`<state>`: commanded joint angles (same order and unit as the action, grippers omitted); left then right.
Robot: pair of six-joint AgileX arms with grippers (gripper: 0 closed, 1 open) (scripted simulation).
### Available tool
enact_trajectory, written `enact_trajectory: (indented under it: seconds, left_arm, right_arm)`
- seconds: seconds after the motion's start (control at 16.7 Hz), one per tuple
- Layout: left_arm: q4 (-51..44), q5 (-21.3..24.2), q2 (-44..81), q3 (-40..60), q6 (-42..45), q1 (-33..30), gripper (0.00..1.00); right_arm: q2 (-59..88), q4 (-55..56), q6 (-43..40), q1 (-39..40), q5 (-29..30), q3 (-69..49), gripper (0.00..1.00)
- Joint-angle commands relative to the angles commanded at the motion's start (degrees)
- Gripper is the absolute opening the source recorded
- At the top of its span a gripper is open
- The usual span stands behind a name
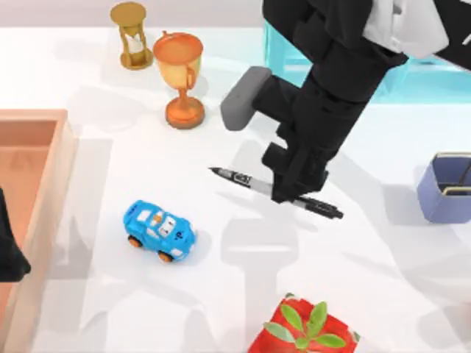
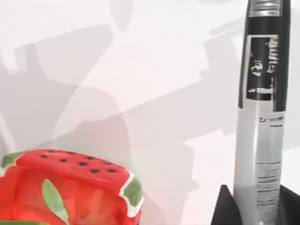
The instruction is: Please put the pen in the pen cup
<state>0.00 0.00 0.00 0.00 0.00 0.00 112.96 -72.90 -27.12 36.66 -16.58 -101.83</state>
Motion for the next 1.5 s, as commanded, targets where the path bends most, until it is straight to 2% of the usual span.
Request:
enact_trajectory:
  seconds: [0.18,0.3,0.78,1.02,1.14,1.26,1.5]
  left_arm:
    - [0.0,0.0,0.0,0.0,0.0,0.0,1.00]
    - [0.0,0.0,0.0,0.0,0.0,0.0,1.00]
    - [0.0,0.0,0.0,0.0,0.0,0.0,1.00]
    - [0.0,0.0,0.0,0.0,0.0,0.0,1.00]
    - [0.0,0.0,0.0,0.0,0.0,0.0,1.00]
    - [0.0,0.0,0.0,0.0,0.0,0.0,1.00]
    - [0.0,0.0,0.0,0.0,0.0,0.0,1.00]
  right_arm:
    - [0.8,5.3,-2.7,-5.2,-7.3,3.1,0.00]
    - [1.4,10.7,-5.2,-10.4,-15.3,6.3,0.00]
    - [0.6,41.7,-18.0,-38.1,-60.4,24.1,0.00]
    - [-1.5,56.3,-23.5,-50.8,-78.6,33.0,0.00]
    - [-2.3,61.5,-25.4,-55.4,-84.1,36.3,0.00]
    - [-2.9,64.6,-26.5,-58.3,-87.3,38.4,0.00]
    - [-3.0,65.3,-26.8,-59.1,-88.0,38.9,0.00]
